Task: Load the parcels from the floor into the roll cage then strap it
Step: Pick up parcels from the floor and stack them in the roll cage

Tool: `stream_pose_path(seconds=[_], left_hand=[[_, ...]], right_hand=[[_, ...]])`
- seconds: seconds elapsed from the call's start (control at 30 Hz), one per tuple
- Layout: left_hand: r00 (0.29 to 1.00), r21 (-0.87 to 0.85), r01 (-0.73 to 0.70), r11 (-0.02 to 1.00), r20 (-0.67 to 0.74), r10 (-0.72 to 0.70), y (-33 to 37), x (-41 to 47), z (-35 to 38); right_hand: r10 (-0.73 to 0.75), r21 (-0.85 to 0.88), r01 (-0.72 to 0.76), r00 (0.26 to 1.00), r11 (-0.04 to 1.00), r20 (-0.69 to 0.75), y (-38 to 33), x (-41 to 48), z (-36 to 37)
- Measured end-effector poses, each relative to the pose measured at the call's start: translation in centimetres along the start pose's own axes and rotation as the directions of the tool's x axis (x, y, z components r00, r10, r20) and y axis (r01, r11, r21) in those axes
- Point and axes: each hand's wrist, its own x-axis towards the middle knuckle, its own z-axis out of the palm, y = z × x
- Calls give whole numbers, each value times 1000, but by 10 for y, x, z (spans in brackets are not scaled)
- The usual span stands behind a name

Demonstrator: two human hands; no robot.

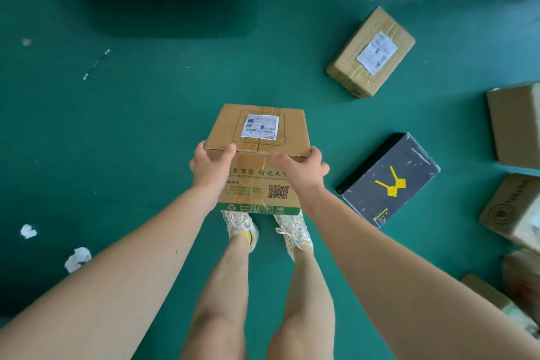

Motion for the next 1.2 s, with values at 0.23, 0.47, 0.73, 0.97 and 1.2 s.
stream_pose_path(seconds=[0.23,0.47,0.73,0.97,1.2], left_hand=[[998,-126,-36,991,-47,31,20,-94,-29],[994,-378,34,925,-82,-70,23,-201,-76],[964,-617,70,784,-161,-212,-21,-303,-129],[905,-735,98,671,-215,-367,-105,-371,-155],[851,-821,50,569,-263,-454,-209,-459,-165]], right_hand=[[-189,-126,187,982,974,3,-42,-87,-37],[-356,-339,383,924,859,141,-91,-205,-71],[-462,-532,570,821,626,336,-85,-315,-55],[-455,-612,664,745,430,488,-13,-381,-29],[-371,-626,706,707,332,602,85,-446,-19]])
